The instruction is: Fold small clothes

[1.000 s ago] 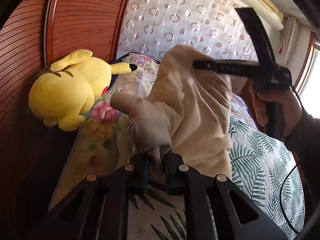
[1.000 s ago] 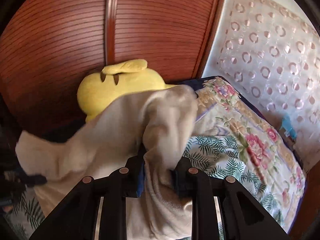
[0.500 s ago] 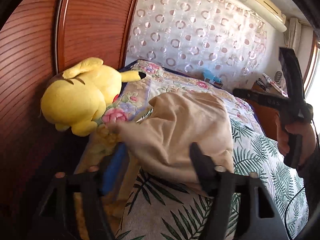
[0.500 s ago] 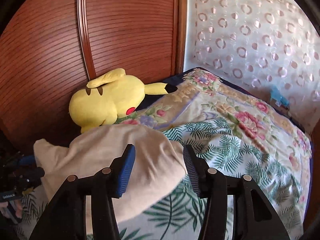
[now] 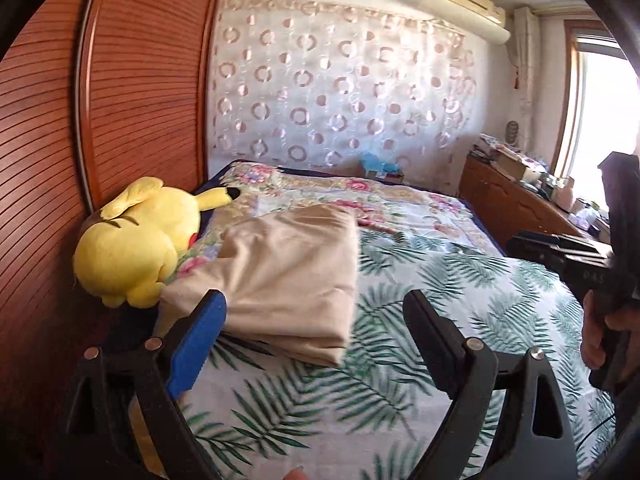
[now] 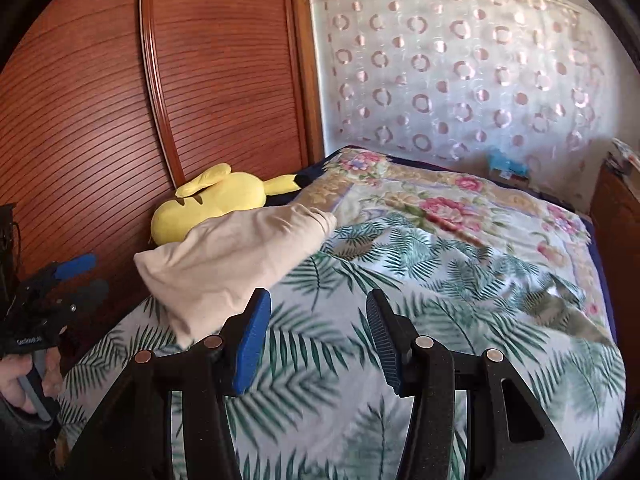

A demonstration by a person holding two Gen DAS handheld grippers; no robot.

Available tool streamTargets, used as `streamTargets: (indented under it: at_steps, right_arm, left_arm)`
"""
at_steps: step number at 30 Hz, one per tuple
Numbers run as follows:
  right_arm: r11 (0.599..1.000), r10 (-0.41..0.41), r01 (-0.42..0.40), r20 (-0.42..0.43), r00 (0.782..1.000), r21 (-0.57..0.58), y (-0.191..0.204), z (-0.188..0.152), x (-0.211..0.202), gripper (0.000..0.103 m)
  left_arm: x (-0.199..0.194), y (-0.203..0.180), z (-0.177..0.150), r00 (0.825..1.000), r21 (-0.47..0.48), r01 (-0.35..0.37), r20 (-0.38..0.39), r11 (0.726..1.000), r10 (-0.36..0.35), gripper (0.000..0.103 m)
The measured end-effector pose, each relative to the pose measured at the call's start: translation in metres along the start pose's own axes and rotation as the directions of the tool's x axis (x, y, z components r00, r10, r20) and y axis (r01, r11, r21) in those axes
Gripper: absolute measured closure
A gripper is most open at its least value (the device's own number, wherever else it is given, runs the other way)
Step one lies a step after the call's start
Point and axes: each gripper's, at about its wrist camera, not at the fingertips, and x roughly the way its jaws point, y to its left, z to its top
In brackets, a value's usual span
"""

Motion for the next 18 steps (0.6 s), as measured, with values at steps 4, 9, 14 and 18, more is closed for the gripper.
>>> streamTargets:
  at_steps: [4, 9, 14, 18]
  right_arm:
    - [0.996, -0.074, 0.072, 0.040, 0.996, 0.049, 0.003, -0.025, -0.048, 0.024]
    - [0.979, -0.181, 0.170, 0.104, 0.978, 0.110, 0.011, -0.051, -0.109, 0.022]
    - [0.959, -0.258, 0.233, 0.157, 0.953, 0.161, 0.027, -0.069, -0.160, 0.022]
    - [0.946, -0.298, 0.264, 0.185, 0.936, 0.188, 0.043, -0.079, -0.186, 0.022]
  left_arm:
    - [-0.016, -0.033, -0.002, 0.999, 0.041, 0.048, 0.013, 0.998, -0.049, 0.013]
    - [-0.038, -0.076, -0.005, 0.994, 0.094, 0.103, 0.033, 0.990, -0.106, 0.013]
    - [-0.062, -0.112, -0.006, 0.989, 0.141, 0.130, 0.055, 0.981, -0.139, 0.013]
    - [-0.074, -0.131, -0.004, 0.985, 0.167, 0.151, 0.058, 0.974, -0.163, 0.013]
